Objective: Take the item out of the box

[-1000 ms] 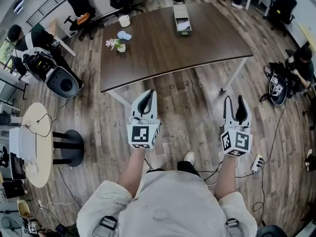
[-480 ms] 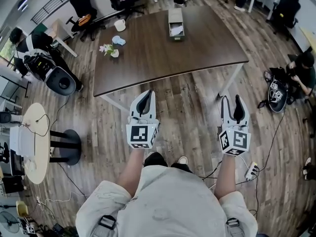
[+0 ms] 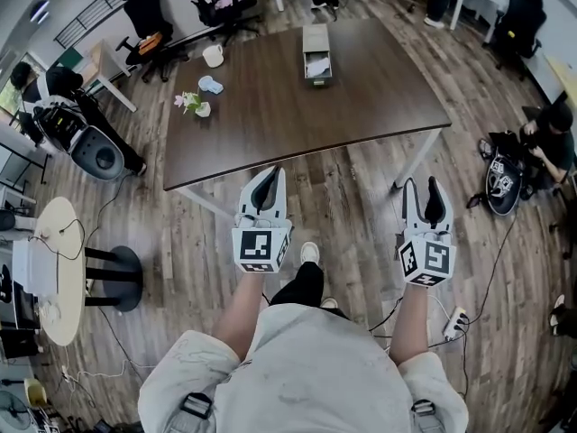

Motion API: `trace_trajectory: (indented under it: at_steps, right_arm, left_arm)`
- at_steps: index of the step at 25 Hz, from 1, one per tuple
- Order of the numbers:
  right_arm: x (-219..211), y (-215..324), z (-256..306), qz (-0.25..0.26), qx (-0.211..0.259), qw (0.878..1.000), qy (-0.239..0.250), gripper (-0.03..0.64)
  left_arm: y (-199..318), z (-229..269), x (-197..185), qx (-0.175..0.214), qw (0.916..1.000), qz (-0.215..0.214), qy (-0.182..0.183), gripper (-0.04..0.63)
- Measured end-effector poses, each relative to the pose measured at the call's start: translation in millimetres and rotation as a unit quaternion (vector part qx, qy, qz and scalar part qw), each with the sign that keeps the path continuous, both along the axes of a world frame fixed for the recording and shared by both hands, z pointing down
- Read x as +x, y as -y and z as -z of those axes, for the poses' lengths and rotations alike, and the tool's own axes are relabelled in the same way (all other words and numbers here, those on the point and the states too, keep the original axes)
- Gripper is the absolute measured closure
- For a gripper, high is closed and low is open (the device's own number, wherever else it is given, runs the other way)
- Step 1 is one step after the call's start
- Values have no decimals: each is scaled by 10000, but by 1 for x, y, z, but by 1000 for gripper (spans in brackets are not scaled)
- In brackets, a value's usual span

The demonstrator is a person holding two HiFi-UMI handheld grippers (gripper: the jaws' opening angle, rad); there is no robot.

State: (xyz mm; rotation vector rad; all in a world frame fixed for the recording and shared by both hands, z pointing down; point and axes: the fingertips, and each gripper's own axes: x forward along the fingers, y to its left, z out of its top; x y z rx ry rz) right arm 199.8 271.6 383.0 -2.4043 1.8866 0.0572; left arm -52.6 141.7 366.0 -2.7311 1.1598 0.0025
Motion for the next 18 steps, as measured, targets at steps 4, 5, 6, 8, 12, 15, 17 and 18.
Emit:
trace_trajectory:
  at_steps: [4, 5, 6, 8, 12, 15, 17, 18]
  right_arm:
    - [3, 27, 3, 39, -12, 9999, -99, 414]
    - [4, 36, 4, 47, -21, 9999, -128, 414]
    - [5, 45, 4, 56, -29, 9999, -153, 414]
    - [6, 66, 6, 81, -39, 9998, -183, 414]
    - [7, 111, 11, 148, -102, 9996, -229, 414]
    - [6, 147, 15, 198, -133, 9994, -250, 414]
    - [3, 171, 15, 254, -156, 9992, -260, 414]
    - [1, 182, 15, 278, -177, 9991, -269, 414]
  left_arm:
    - [27, -4, 4, -27, 10000, 29, -69, 592]
    - [35, -5, 4, -30, 10000, 40, -86, 592]
    - [44, -6, 5, -37, 9999, 52, -104, 592]
    - [64, -8, 5, -64, 9998, 83, -142, 592]
    - [107, -6, 8, -122, 9996, 124, -206, 592]
    - [141, -5, 7, -160, 9995, 154, -229, 592]
    - [162, -7, 4, -195, 9993, 205, -241, 592]
    - [173, -8, 3, -207, 9992, 230, -243, 592]
